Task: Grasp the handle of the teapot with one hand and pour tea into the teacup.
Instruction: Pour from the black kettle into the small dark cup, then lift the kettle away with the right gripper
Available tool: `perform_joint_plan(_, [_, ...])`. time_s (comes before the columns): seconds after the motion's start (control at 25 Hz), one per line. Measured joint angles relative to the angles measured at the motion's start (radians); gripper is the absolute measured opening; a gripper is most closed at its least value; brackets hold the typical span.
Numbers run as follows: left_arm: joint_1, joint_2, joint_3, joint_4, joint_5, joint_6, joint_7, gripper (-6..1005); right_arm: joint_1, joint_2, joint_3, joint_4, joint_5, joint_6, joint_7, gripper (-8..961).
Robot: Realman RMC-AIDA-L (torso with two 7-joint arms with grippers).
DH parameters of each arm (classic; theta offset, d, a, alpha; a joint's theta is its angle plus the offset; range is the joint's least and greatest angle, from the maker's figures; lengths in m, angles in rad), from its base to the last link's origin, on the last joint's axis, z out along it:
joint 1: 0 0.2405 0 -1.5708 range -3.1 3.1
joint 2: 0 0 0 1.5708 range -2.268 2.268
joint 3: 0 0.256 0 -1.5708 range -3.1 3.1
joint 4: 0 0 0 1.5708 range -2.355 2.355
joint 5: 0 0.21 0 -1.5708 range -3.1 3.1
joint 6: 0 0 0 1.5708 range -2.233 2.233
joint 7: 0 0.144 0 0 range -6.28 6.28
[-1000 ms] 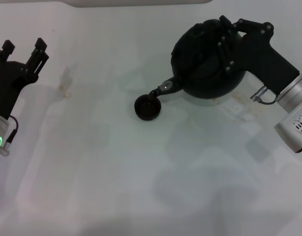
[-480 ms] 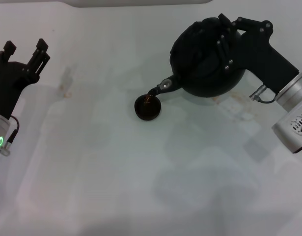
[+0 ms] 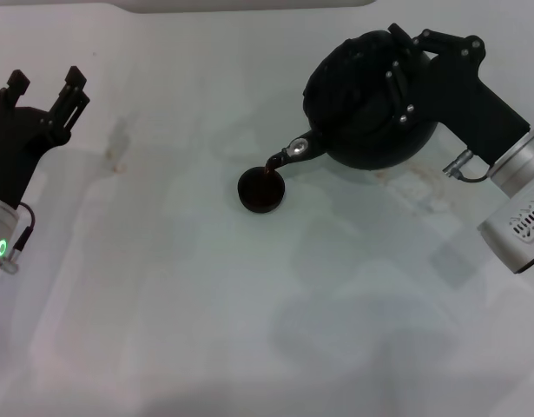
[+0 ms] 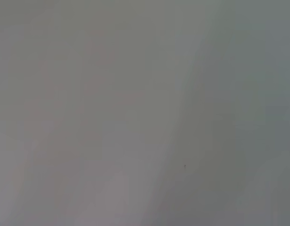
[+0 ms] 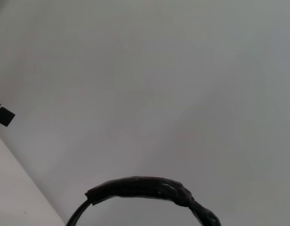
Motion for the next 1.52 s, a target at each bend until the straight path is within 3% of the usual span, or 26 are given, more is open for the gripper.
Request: perform_joint_plan(1.52, [-0.002, -0.001, -0.008, 0.014, -0.005, 0.0, -0.002, 872, -0.001, 0.0, 0.002, 0.003, 0.006, 0.01, -0.06, 117])
